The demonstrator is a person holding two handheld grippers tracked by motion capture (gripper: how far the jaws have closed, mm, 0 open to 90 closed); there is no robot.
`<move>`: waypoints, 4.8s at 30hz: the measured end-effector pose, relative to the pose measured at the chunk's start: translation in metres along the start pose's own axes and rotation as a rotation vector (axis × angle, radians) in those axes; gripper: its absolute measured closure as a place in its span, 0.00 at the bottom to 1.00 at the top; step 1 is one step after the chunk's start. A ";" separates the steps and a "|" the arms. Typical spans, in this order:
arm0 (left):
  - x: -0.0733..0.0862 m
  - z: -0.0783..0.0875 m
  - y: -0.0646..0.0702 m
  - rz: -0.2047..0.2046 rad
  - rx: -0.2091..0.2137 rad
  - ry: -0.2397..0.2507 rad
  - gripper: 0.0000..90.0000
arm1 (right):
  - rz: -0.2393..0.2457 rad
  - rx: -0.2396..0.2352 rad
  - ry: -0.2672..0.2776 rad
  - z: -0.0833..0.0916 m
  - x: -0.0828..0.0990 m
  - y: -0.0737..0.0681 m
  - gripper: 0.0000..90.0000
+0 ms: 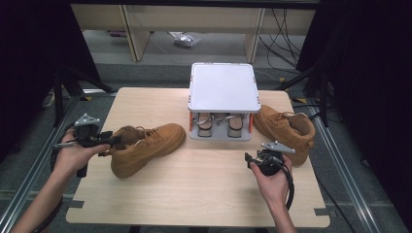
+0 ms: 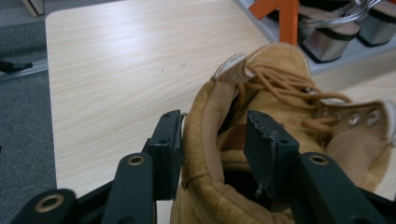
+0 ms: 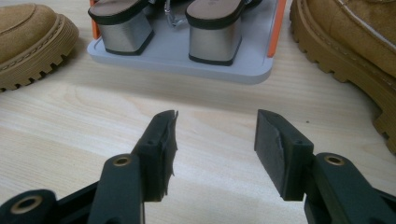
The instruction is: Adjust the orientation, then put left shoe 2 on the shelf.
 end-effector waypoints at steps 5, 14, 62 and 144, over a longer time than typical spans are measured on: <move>0.006 -0.003 -0.004 0.000 0.002 -0.034 0.73 | 0.001 0.019 -0.014 0.000 0.002 0.002 0.55; 0.005 0.000 0.002 0.049 -0.012 -0.056 0.83 | -0.002 0.013 -0.011 -0.001 0.002 0.002 0.55; 0.032 0.040 0.077 0.128 0.165 -0.173 0.78 | 0.017 0.001 -0.015 -0.006 0.001 -0.002 0.55; 0.027 0.007 0.065 0.202 0.117 -0.089 0.87 | -0.023 0.002 -0.008 0.004 0.000 0.007 0.53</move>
Point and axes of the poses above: each handheld gripper's, and its own axes: z roughly backward along the jaws, x roughly out of its underside, y roughly to its right, the point moved 10 cm from there along -z, roughly forward along the jaws, and after that the axes turned 10 degrees about -x, right-handed, at the moved point
